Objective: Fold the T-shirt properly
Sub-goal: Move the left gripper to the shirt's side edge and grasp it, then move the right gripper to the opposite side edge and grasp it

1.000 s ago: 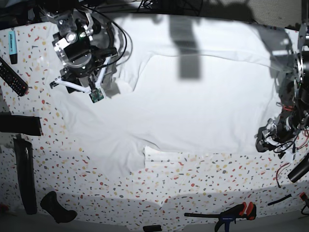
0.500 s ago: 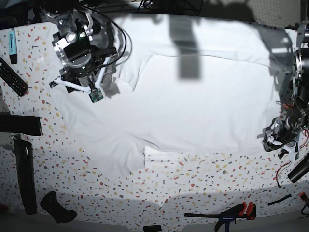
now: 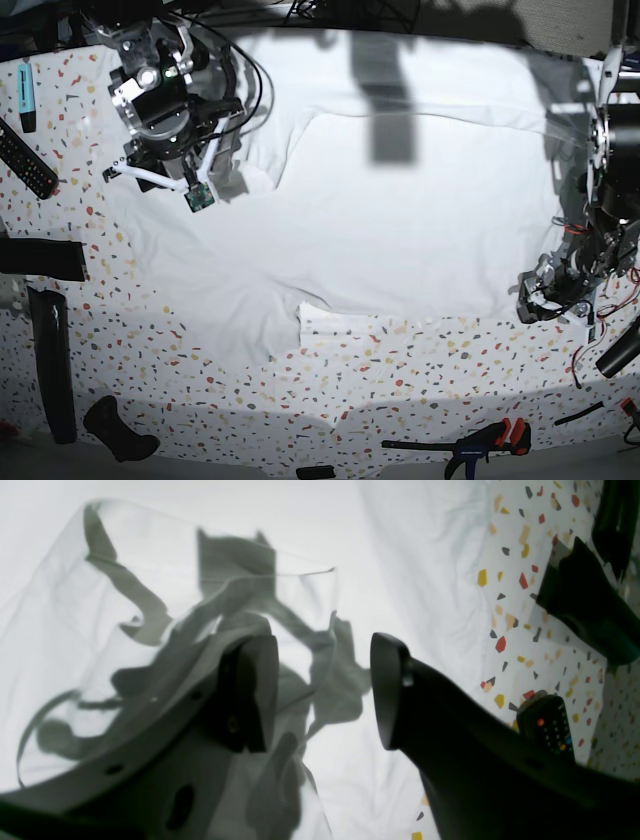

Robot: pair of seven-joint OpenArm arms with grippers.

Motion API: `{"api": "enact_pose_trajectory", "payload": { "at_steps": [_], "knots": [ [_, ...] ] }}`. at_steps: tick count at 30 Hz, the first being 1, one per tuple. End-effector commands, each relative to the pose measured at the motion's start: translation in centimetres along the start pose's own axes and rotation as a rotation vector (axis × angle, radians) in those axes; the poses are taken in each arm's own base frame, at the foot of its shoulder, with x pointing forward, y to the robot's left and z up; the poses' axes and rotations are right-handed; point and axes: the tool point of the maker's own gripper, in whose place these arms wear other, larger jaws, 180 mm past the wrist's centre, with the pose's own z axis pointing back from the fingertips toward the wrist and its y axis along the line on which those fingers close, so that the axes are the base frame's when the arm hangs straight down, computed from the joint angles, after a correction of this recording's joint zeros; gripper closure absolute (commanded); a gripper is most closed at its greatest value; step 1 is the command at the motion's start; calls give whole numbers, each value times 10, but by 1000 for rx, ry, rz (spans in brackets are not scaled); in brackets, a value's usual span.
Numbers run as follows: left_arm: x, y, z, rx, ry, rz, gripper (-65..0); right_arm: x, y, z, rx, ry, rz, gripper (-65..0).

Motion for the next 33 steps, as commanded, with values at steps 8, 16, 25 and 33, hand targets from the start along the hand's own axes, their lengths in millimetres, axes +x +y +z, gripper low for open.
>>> {"api": "enact_pose_trajectory", "payload": {
  "at_steps": [8,16,25,33],
  "knots": [
    [30,-7,2,-21,-68,-38,-113,14,-9,3,-29,-62,5,-296],
    [48,-12,3,-33,-142,-51,0,63,-22,7,-62,-268,4,-253],
    [43,-11,3,-32,-122,-51,0,105,-84,-25,-166,-301,-100,-233],
    [45,-11,3,-32,-133,-51,0,79,-145,-102,-9,-35,-329,-234]
  ]
}}
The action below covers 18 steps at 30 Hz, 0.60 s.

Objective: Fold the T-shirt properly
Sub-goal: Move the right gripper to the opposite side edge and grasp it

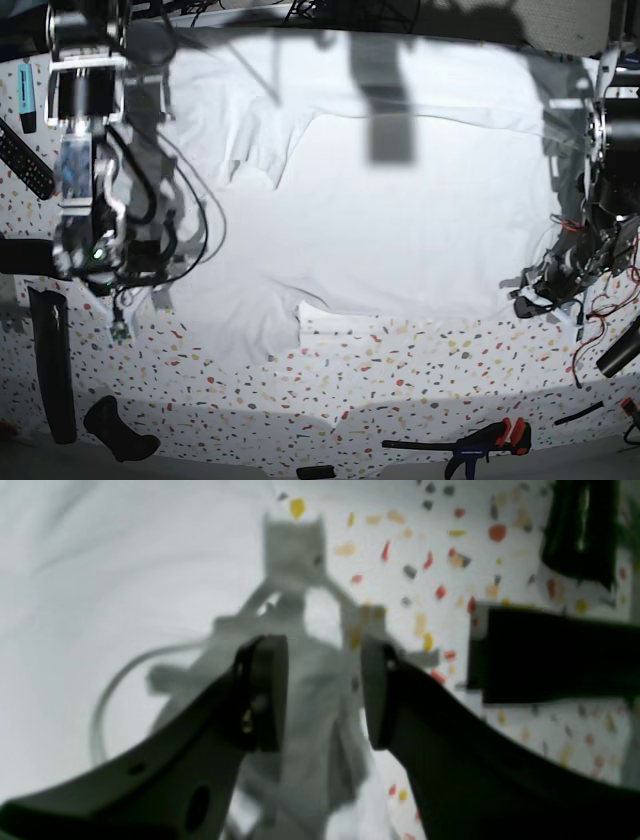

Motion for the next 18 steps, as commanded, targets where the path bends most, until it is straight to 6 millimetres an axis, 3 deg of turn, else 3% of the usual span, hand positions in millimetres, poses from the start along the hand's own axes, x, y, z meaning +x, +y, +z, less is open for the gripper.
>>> {"api": "enact_pose_trajectory", "payload": {
  "at_steps": [1,4,10,14,18],
  "knots": [
    [33,-1,3,-9,-75,-15,0,24,-8,2,10,-43,-5,-236],
    [34,-1,3,-10,-81,-15,0,26,-15,-17,58,12,-5,-237],
    [33,-1,3,-9,-76,-16,-13,7,-13,-54,170,140,-119,-244],
    [33,-1,3,-9,-76,-16,-84,1,-8,-59,216,175,-106,-332],
    [33,-1,3,-9,-76,-16,-90,4,-4,-58,237,158,-97,-347]
  ]
}}
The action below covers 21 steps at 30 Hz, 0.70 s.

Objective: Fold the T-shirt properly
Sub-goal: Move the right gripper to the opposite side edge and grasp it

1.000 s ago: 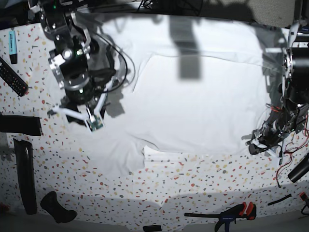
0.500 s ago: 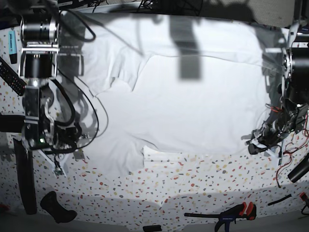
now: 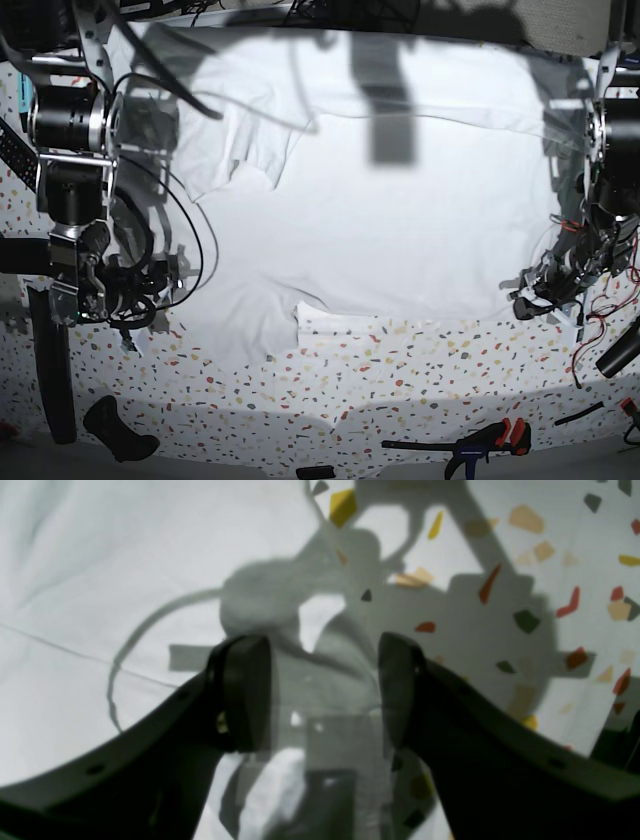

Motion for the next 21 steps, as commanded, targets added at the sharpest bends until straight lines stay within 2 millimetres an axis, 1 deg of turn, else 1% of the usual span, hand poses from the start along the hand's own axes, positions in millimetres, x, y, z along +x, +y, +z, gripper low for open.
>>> {"api": "enact_pose_trajectory", "payload": {
  "at_steps": [1,4,9,10,11,12,14,16,18,21],
  "knots": [
    [32,-2,2,-13,-72,-12,-90,23,-4,11,5,-60,-6,-347],
    [32,-2,2,-13,-72,-12,-89,19,-3,10,10,-46,-9,-347],
    [32,-2,2,-13,-72,-12,-89,0,-1,5,16,14,-9,-344],
    [32,-2,2,-13,-72,-12,-89,-4,1,4,21,24,-11,-332],
    [32,-2,2,-13,-72,-12,-89,-10,3,3,33,44,-19,-302],
    [32,-2,2,-14,-72,-12,-89,-16,6,2,48,71,-28,-260],
    [32,-2,2,-13,-72,-12,-89,-25,11,4,75,125,-44,-133],
    [33,-2,2,-14,-73,-12,-89,-25,14,5,95,129,-55,-4],
    [33,-2,2,-14,-73,-12,-89,-22,15,5,97,115,-56,0],
    [32,-2,2,-13,-72,-12,-79,-11,14,4,94,58,-58,0]
  ]
}}
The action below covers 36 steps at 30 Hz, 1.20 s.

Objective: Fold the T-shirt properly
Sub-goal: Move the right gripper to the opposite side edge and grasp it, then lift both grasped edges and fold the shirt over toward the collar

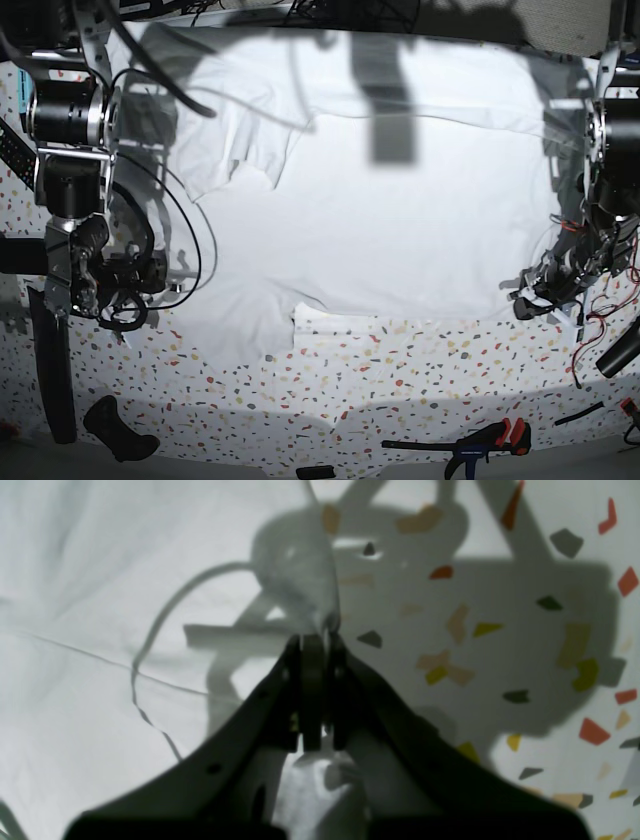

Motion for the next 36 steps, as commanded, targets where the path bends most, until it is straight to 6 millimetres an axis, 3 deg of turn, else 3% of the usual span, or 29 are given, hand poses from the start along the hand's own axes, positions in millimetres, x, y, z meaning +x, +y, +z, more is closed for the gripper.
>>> {"api": "enact_pose_trajectory", "payload": {
  "at_steps": [1,7,19,24,28,32,36],
  "knots": [
    [32,-2,2,-14,-72,-12,-64,20,0,8,0,-55,8,0],
    [40,-5,2,-21,-96,-22,0,45,-2,19,-14,-120,20,0],
    [71,-30,4,-74,-120,-103,0,128,6,75,-5,-283,86,0],
    [63,-28,5,-69,-55,-116,0,129,28,79,111,-284,153,0],
    [59,-13,12,-47,-28,-109,0,125,24,80,100,-271,155,0],
    [62,5,27,-42,-35,-66,0,127,21,94,121,-282,150,0],
    [61,2,42,-100,-19,-85,0,128,17,112,132,-295,160,0]
  ]
}}
